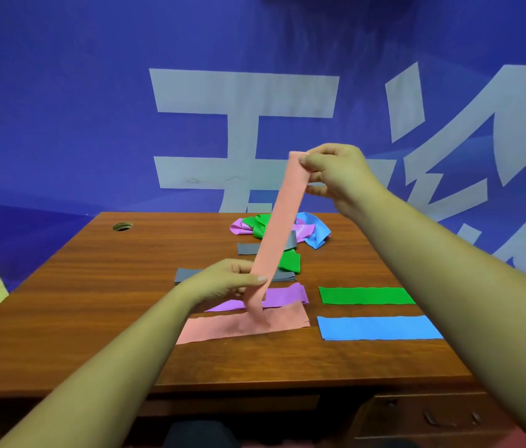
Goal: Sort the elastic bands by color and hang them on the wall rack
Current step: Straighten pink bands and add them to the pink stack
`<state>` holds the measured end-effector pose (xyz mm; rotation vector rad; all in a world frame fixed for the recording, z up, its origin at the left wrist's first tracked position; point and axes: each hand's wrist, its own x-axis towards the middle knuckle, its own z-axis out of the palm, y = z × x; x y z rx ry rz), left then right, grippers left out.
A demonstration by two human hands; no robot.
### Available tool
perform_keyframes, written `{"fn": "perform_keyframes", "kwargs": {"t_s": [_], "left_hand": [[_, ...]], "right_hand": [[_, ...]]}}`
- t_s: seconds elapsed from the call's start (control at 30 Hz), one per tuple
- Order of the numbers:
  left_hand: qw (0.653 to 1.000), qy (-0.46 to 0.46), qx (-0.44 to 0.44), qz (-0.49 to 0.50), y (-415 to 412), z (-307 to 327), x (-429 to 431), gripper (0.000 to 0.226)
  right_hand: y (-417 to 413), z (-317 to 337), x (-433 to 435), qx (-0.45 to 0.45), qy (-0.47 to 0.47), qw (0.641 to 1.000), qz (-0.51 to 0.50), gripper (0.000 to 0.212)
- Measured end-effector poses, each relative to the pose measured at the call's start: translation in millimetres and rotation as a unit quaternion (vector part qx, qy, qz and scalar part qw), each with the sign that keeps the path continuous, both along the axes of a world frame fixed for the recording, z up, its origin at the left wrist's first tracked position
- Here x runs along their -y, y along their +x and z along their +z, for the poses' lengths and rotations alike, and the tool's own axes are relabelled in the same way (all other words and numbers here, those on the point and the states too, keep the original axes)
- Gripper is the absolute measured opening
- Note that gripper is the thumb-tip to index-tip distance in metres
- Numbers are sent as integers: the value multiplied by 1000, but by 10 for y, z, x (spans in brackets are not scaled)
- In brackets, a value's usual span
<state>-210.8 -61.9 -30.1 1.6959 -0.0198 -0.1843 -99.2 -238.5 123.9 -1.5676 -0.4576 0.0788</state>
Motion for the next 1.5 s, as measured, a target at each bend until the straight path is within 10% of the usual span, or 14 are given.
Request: {"fn": "perform_keyframes", "kwargs": {"t_s": [0.3, 0.7, 0.93, 1.5], "left_hand": [[991, -20, -71, 109, -340, -213, -489, 38], [955, 38, -96, 278, -716, -556, -932, 12], [898, 121, -67, 417, -884, -934, -947, 10], [788, 447, 88, 414, -870, -1238, -797, 20]], "right_hand": [[348, -685, 196, -99, 41, 990, -95, 14], [87, -1913, 214, -209, -46, 972, -98, 17], [-115, -2422, 216, -42, -266, 956, -120, 15], [-237, -2760, 246, 204, -409, 877, -144, 25]]}}
